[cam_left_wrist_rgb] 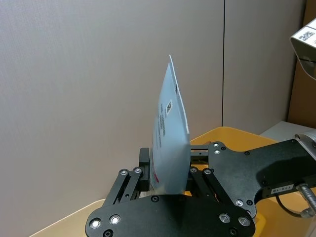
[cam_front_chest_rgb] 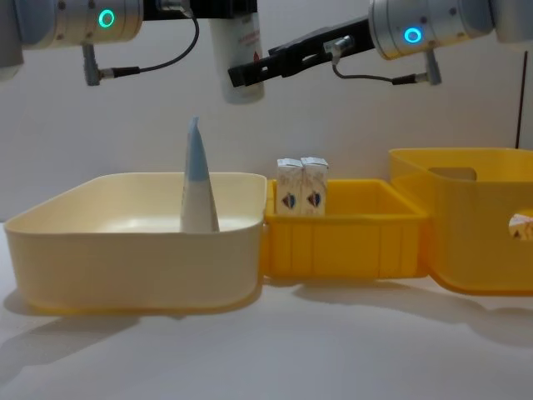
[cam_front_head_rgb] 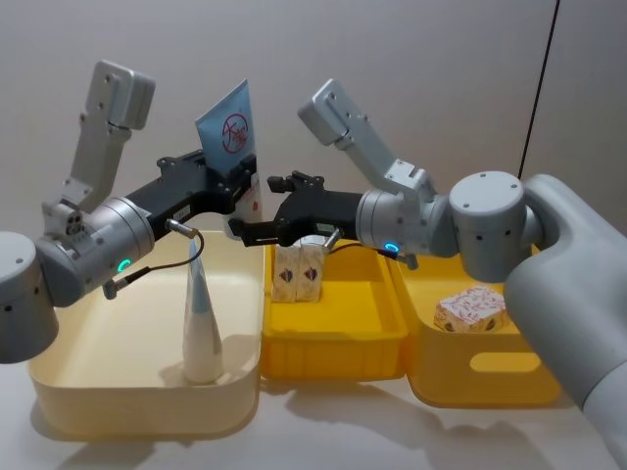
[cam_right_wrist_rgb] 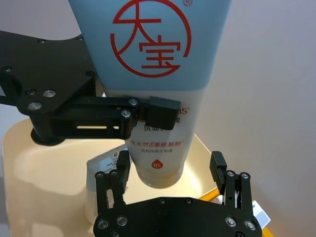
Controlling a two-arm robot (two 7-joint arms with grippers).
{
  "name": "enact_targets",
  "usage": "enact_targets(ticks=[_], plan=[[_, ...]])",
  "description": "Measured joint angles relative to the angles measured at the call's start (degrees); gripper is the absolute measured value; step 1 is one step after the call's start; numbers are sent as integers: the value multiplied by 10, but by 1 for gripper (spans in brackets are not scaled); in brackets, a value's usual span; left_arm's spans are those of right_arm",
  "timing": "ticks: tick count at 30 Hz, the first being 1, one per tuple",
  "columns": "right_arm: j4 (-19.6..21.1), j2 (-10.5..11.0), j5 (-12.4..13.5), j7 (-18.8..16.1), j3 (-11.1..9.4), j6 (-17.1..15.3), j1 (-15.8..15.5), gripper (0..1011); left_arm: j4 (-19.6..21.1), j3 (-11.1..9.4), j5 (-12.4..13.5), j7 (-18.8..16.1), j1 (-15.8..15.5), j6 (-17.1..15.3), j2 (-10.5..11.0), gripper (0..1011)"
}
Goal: Bimanual collaborative sorting of washing and personal care products
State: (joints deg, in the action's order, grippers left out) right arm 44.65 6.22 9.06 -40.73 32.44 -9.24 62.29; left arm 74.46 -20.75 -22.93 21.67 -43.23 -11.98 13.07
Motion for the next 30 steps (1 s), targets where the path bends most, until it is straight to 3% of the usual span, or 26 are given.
enact_targets(ticks=[30], plan=[[-26,-18,22,-16,13,2,16,1001,7,-9,-8,-14,-1,-3,9,348]])
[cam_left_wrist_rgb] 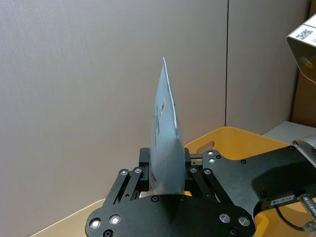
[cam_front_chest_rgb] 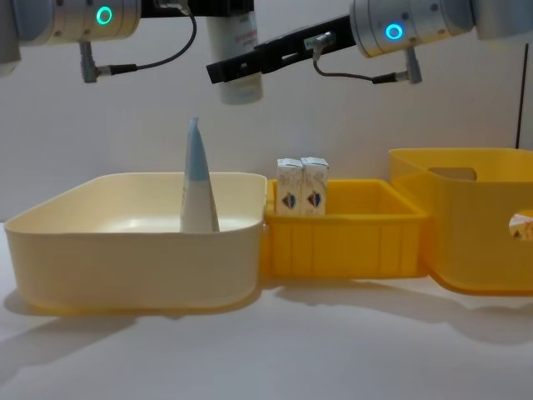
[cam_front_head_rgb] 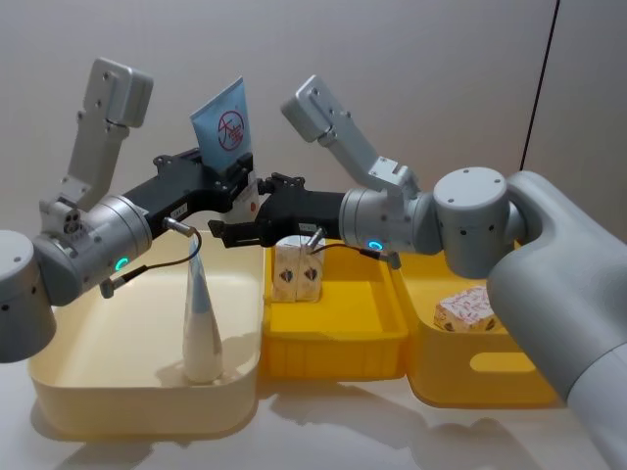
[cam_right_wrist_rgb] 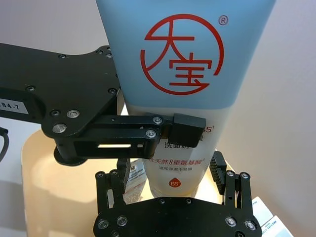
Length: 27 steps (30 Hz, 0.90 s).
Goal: Bimanual collaborative sorting of washing and personal care products
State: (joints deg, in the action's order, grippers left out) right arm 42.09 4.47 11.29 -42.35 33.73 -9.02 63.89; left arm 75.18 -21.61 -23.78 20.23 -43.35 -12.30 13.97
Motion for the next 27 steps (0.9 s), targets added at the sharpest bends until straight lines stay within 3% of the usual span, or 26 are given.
enact_targets(ticks=[8,13,20,27], plan=[[-2,-3,4,1,2,0,1,998,3,-1,-2,-2,1,0,2,348],[-3,-4,5,2,2,0,1,911,4,-1,-3,-2,2,1,3,348],[-3,-5,6,3,3,0,1,712,5,-1,-4,-3,2,1,3,347],[-4,-5,7,3,3,1,2,660,5,-1,-4,-3,2,2,3,348]])
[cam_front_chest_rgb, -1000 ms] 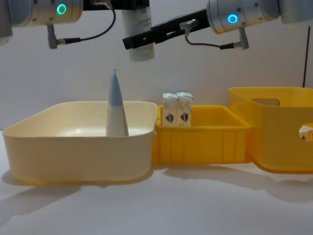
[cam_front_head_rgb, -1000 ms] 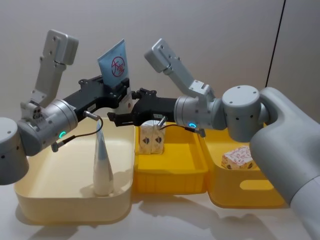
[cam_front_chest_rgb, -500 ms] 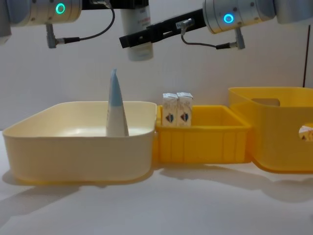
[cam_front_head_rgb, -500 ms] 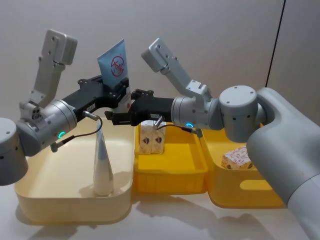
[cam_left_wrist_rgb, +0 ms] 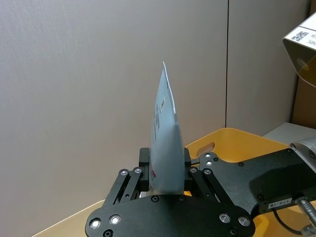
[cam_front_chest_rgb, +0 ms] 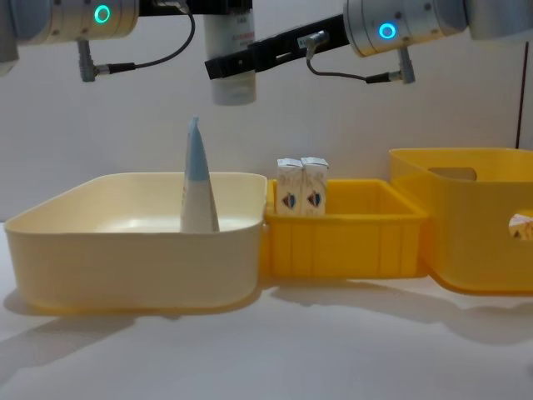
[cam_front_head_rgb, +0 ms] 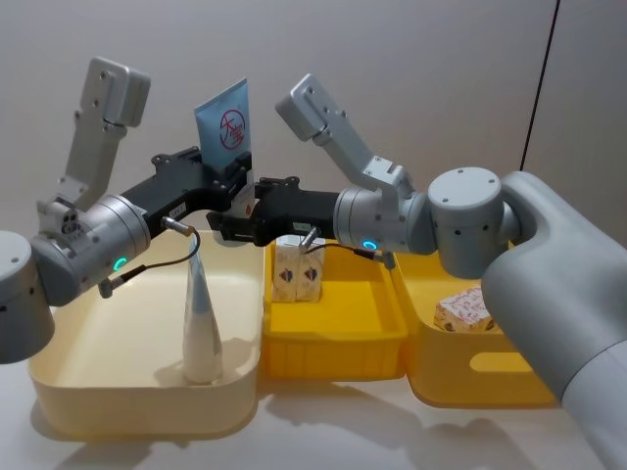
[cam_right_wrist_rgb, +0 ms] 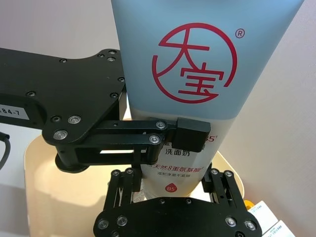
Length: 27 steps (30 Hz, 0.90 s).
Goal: Bimanual collaborative sorting of washing and personal care products
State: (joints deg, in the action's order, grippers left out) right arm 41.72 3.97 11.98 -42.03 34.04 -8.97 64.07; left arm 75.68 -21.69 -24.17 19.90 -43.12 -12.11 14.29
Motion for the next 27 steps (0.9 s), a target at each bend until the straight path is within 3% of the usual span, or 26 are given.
enact_targets(ticks=[27], plan=[[0,-1,1,1,0,0,0,641,0,0,0,0,0,0,0,348]])
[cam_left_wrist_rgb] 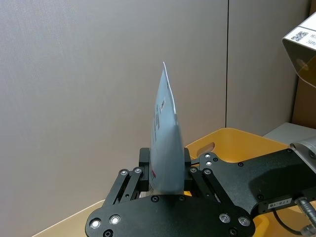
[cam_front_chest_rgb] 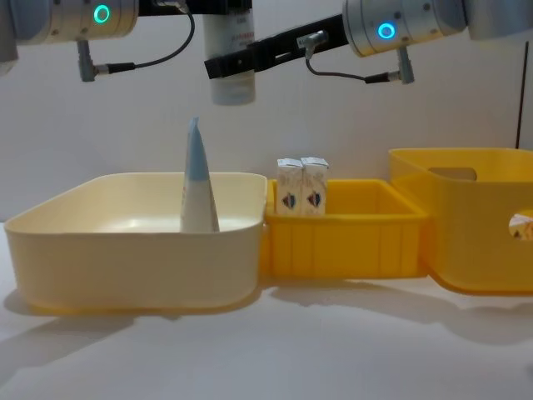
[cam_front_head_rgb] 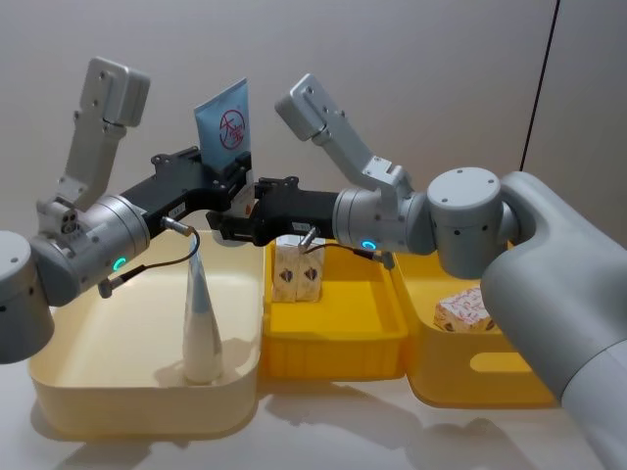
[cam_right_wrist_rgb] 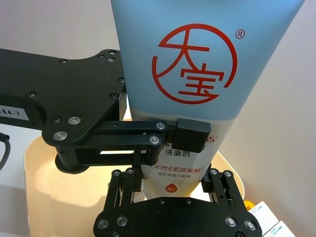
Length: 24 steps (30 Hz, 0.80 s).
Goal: Bimanual collaborative sorting of washing and personal care products
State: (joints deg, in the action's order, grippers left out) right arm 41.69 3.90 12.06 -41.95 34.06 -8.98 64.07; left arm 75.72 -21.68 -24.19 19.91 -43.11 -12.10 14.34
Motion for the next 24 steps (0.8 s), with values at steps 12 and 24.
enact_targets(ticks=[12,24], plan=[[0,0,0,0,0,0,0,641,0,0,0,0,0,0,0,348],[0,0,0,0,0,0,0,640,0,0,0,0,0,0,0,616]])
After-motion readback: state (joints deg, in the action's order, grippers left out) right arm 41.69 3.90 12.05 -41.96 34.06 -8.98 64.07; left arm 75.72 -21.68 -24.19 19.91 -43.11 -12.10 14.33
